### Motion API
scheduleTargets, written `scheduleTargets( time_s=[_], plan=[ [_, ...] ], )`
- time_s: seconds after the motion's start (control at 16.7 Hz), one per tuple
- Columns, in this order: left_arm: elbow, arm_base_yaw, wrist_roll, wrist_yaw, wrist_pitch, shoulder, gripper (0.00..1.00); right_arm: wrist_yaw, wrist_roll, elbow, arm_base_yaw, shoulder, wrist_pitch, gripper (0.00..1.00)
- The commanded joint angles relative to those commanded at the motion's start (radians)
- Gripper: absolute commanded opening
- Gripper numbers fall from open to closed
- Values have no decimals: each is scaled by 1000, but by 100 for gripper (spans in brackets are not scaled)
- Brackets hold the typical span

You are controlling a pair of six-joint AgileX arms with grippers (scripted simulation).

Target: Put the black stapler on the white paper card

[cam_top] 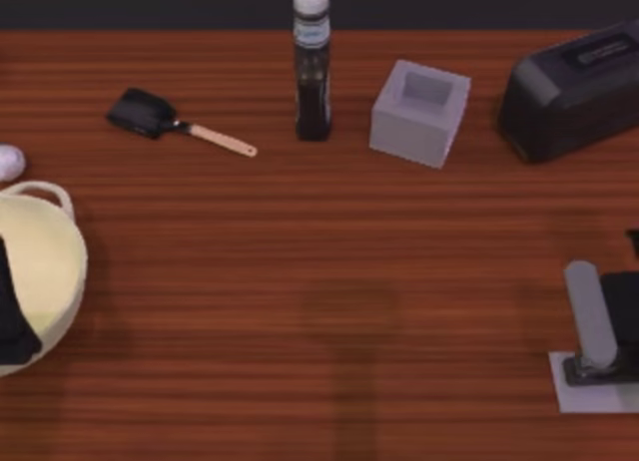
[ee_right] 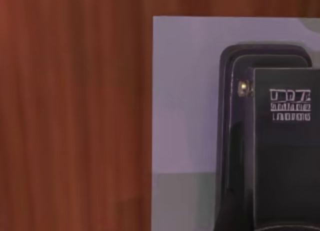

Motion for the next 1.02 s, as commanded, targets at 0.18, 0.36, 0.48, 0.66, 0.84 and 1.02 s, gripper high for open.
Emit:
scheduleTargets(
  time_s=[0.18,0.36,0.48,0.66,0.84,1.02],
  plan=[
    [0,0,0,0,0,0,100,0,3,-14,0,10,20,0],
    [0,0,0,0,0,0,100,0,3,-14,0,10,20,8],
    [0,0,0,0,0,0,100,0,3,-14,0,10,20,23],
    [0,0,0,0,0,0,100,0,3,-14,0,10,20,45],
    [0,0,0,0,0,0,100,0,3,-14,0,10,20,68],
    [0,0,0,0,0,0,100,0,3,-14,0,10,20,90]
  ],
)
